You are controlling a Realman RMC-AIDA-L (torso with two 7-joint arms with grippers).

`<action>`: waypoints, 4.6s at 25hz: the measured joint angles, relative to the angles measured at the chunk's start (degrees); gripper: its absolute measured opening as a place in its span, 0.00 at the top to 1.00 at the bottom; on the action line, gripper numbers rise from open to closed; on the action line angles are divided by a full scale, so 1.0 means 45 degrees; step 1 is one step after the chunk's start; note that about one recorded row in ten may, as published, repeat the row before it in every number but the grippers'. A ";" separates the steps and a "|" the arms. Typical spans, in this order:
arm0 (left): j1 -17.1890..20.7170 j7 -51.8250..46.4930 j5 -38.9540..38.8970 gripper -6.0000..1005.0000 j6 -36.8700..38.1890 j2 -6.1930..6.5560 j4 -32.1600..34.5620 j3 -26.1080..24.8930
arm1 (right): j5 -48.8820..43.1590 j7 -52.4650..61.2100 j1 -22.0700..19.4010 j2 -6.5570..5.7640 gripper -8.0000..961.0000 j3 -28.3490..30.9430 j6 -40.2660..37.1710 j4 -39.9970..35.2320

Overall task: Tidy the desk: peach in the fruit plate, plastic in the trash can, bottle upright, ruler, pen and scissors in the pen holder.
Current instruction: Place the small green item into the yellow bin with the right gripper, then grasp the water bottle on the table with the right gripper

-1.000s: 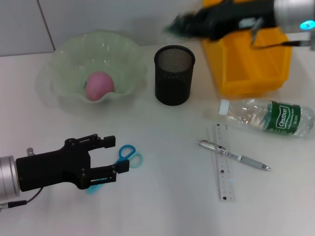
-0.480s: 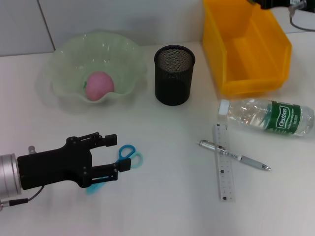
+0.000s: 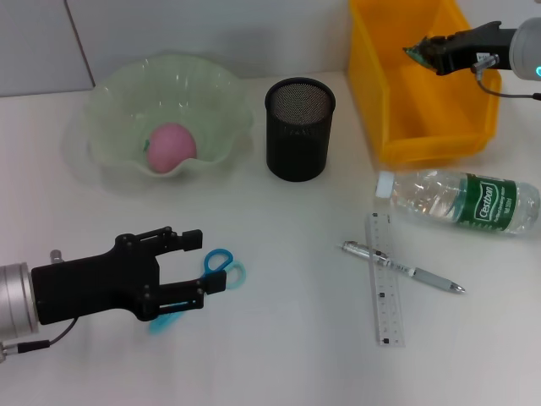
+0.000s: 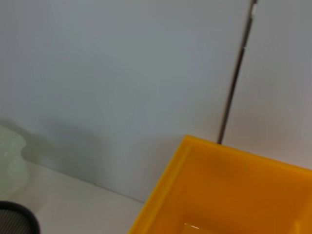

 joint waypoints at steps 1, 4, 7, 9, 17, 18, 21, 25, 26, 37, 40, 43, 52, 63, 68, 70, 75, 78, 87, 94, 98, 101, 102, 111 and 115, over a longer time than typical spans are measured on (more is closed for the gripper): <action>-0.0006 -0.0010 0.0000 0.22 0.0000 0.0000 0.0001 -0.0002 | -0.0031 0.0088 0.0008 0.0010 0.86 0.0023 0.0119 0.0048; -0.0012 -0.0019 -0.0001 0.22 0.0000 0.0032 0.0005 -0.0005 | -0.0062 0.0638 -0.0002 -0.0034 0.87 0.0017 0.0182 0.0128; -0.0013 -0.0019 -0.0001 0.22 0.0000 0.0035 0.0006 -0.0005 | -0.0077 0.0800 0.0020 -0.0106 0.81 -0.0028 0.0082 0.0217; -0.0012 0.0001 -0.0001 0.22 0.0000 0.0031 0.0009 -0.0006 | -0.0077 0.0830 0.0022 -0.0140 0.77 -0.0052 -0.0032 0.0271; -0.0006 0.0010 -0.0001 0.22 0.0000 0.0048 0.0021 -0.0006 | 0.0006 0.0850 -0.0027 -0.0108 0.53 0.0046 -0.0155 0.0196; -0.0006 0.0010 -0.0001 0.22 -0.0001 0.0048 0.0022 -0.0006 | 0.0026 0.0850 -0.0037 -0.0094 0.49 0.0046 -0.0158 0.0172; -0.0006 0.0010 -0.0001 0.22 0.0000 0.0048 0.0014 -0.0006 | 0.0205 0.0853 -0.0061 -0.0082 0.37 0.0062 -0.0161 0.0136; -0.0006 0.0010 -0.0001 0.22 0.0000 0.0044 0.0004 -0.0005 | 0.1310 0.0826 -0.0278 -0.0078 0.28 0.0069 -0.0247 -0.0144; -0.0006 0.0010 -0.0001 0.22 0.0000 0.0044 0.0003 -0.0006 | 0.1700 0.0778 -0.0411 -0.0081 0.28 0.0070 -0.0330 -0.0291; -0.0002 0.0066 -0.0001 0.22 0.0036 0.0039 -0.0001 -0.0005 | 0.7165 -0.1449 -0.1905 -0.0560 0.27 0.0160 -0.3969 -0.1227; 0.0002 0.0070 -0.0002 0.22 0.0060 0.0039 -0.0001 -0.0005 | 0.7274 -0.1477 -0.1945 -0.0726 0.26 0.0448 -0.4931 -0.1180; 0.0006 0.0083 0.0000 0.22 0.0070 0.0040 0.0003 -0.0005 | 0.7442 -0.1879 -0.2023 -0.0828 0.26 0.1253 -0.6625 -0.1150; 0.0013 0.0086 0.0021 0.22 0.0069 0.0040 0.0001 -0.0005 | 0.4645 -0.1346 -0.1801 -0.1650 0.17 0.1969 -1.0155 -0.2462; -0.0008 -0.0185 0.0020 0.22 0.0002 0.0033 0.0021 -0.0184 | -0.1508 -0.0555 0.0241 -0.2209 0.15 0.1821 -1.3081 -0.4314; 0.0007 -0.0315 0.0019 0.22 -0.0015 0.0013 0.0001 -0.0481 | -0.3720 -0.0557 0.0931 -0.2208 0.15 0.0682 -1.3031 -0.3862; 0.0027 -0.0402 0.0018 0.22 -0.0019 0.0012 -0.0001 -0.0577 | -0.4281 -0.0596 0.1146 -0.2168 0.15 0.0296 -1.2990 -0.3698; 0.0076 -0.0586 0.0018 0.22 -0.0071 0.0032 -0.0001 -0.0688 | -0.5371 -0.0944 0.1699 -0.2106 0.15 -0.0265 -1.2581 -0.3008; 0.0115 -0.0598 0.0017 0.22 -0.0127 -0.0014 -0.0001 -0.0843 | -0.5809 -0.1184 0.1956 -0.2080 0.15 -0.0563 -1.2064 -0.2392; 0.0183 -0.0853 0.0017 0.22 -0.0158 -0.0075 -0.0001 -0.1172 | -0.6966 -0.1613 0.1988 -0.1518 0.15 -0.2020 -1.0245 -0.1171; 0.0232 -0.0894 0.0015 0.22 -0.0157 -0.0092 -0.0001 -0.1196 | -0.7286 -0.1944 0.2202 -0.1253 0.15 -0.2059 -0.9494 -0.0157; 0.0270 -0.0912 -0.0011 0.22 -0.0156 -0.0090 0.0000 -0.1198 | -0.7376 -0.1985 0.2217 -0.1166 0.15 -0.2204 -0.9129 0.0241; 0.0271 -0.0912 -0.0026 0.22 -0.0134 -0.0087 -0.0001 -0.1197 | -0.7400 -0.1986 0.2226 -0.1101 0.15 -0.2326 -0.8770 0.0558; 0.0271 -0.0913 -0.0031 0.22 -0.0129 -0.0086 0.0000 -0.1198 | -0.7403 -0.1986 0.2231 -0.1078 0.15 -0.2339 -0.8673 0.0670; 0.0308 -0.0912 -0.0034 0.22 -0.0092 -0.0078 0.0000 -0.1196 | -0.7436 -0.1986 0.2276 -0.0883 0.15 -0.2397 -0.8104 0.1128; 0.0315 -0.0912 -0.0031 0.22 -0.0089 -0.0077 0.0016 -0.1196 | -0.7437 -0.1987 0.2337 -0.0843 0.15 -0.2419 -0.7890 0.1432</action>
